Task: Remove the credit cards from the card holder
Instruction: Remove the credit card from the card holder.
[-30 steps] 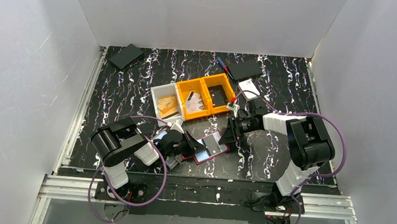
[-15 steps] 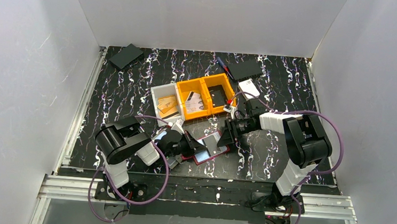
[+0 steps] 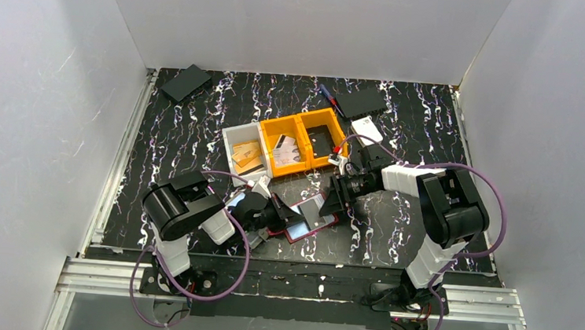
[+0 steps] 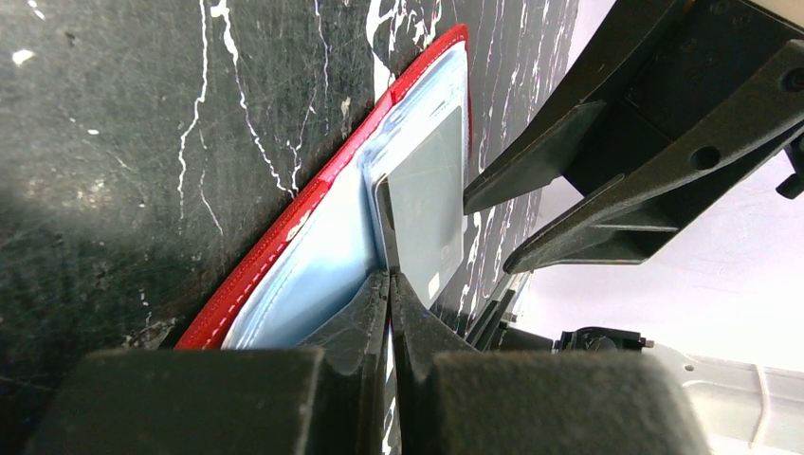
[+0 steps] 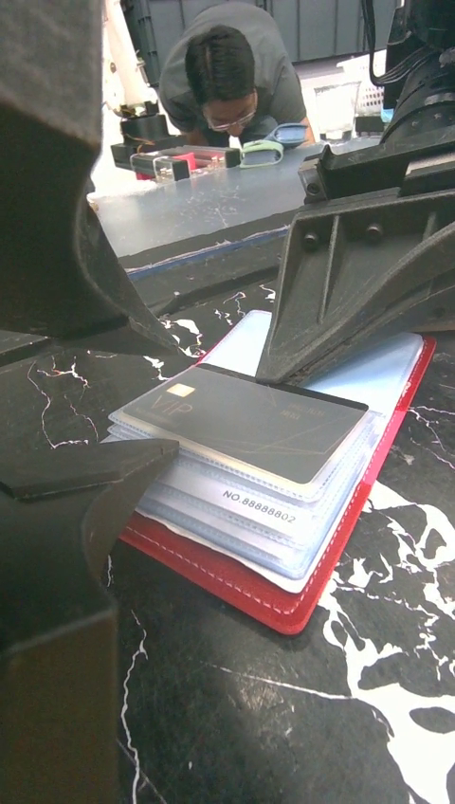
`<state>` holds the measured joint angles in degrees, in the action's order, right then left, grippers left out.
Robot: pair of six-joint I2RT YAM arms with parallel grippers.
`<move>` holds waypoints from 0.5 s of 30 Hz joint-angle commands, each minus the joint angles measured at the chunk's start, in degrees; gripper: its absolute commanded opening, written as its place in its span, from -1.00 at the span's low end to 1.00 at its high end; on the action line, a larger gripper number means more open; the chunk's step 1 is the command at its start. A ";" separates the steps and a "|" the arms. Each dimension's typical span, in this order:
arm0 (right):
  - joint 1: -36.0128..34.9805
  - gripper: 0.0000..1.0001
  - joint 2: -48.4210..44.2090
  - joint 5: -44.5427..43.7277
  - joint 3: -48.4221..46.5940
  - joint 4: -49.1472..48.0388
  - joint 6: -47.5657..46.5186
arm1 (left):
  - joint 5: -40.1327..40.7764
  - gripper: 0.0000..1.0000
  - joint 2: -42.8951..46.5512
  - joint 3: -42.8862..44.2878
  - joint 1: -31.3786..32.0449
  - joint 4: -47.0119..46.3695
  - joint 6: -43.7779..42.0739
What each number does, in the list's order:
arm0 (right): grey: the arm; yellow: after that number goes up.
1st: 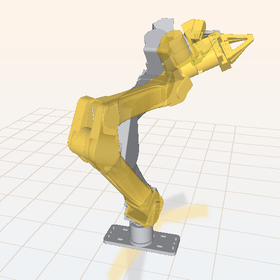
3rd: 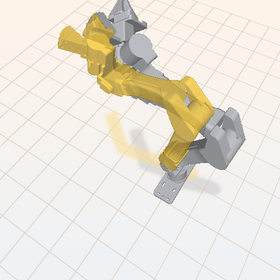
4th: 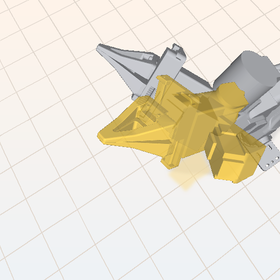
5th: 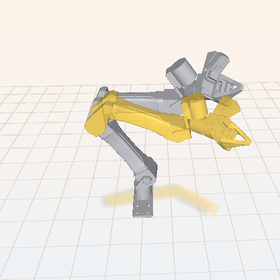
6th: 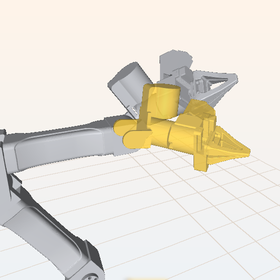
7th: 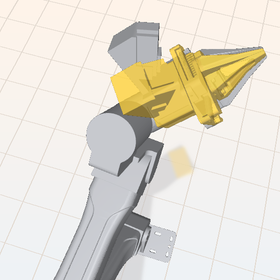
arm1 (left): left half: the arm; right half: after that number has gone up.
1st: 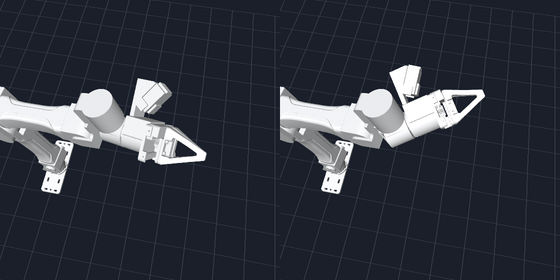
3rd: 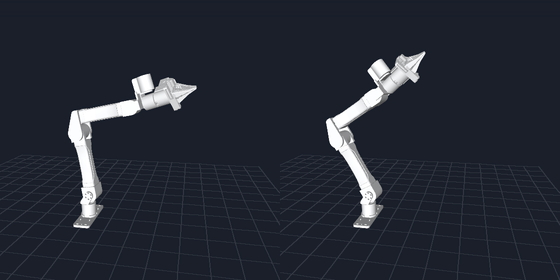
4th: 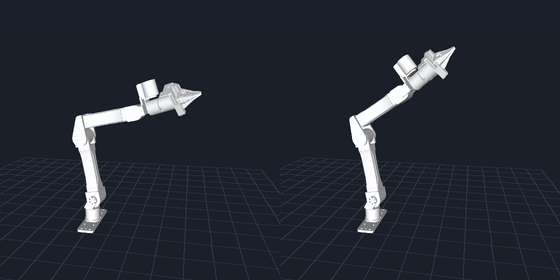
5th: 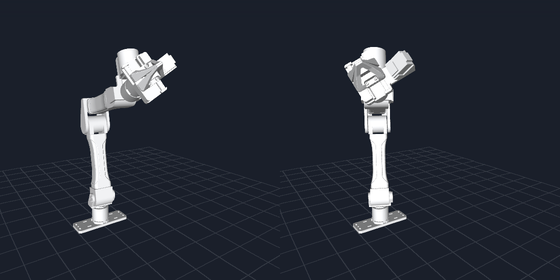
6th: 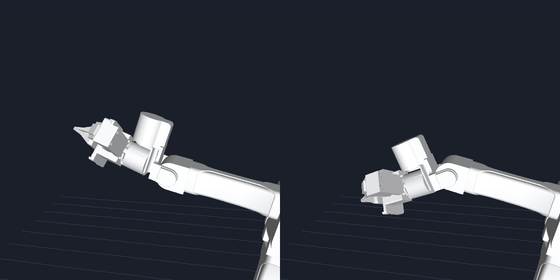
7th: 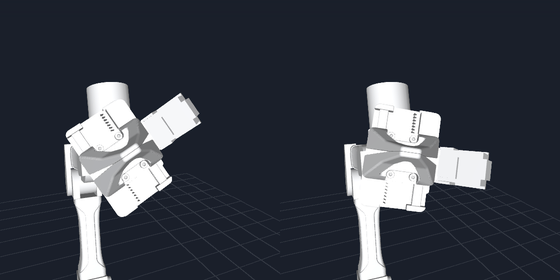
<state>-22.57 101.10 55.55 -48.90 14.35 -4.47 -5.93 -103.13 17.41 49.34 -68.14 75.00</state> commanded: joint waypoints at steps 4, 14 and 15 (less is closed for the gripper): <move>-0.54 -0.11 0.97 4.07 1.35 -4.60 2.96 | -1.92 -1.00 -2.10 1.19 0.28 1.96 -1.70; -0.38 -0.22 -1.96 15.39 3.71 -13.31 10.85 | -2.76 -1.00 -3.08 1.89 0.23 1.96 -1.70; -0.37 -0.23 -2.07 15.12 3.80 -13.46 11.00 | -2.84 -1.00 -3.12 1.92 0.23 1.96 -1.66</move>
<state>-21.17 101.03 63.94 -45.95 6.11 3.14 -7.66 -104.47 17.61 48.75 -69.67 75.02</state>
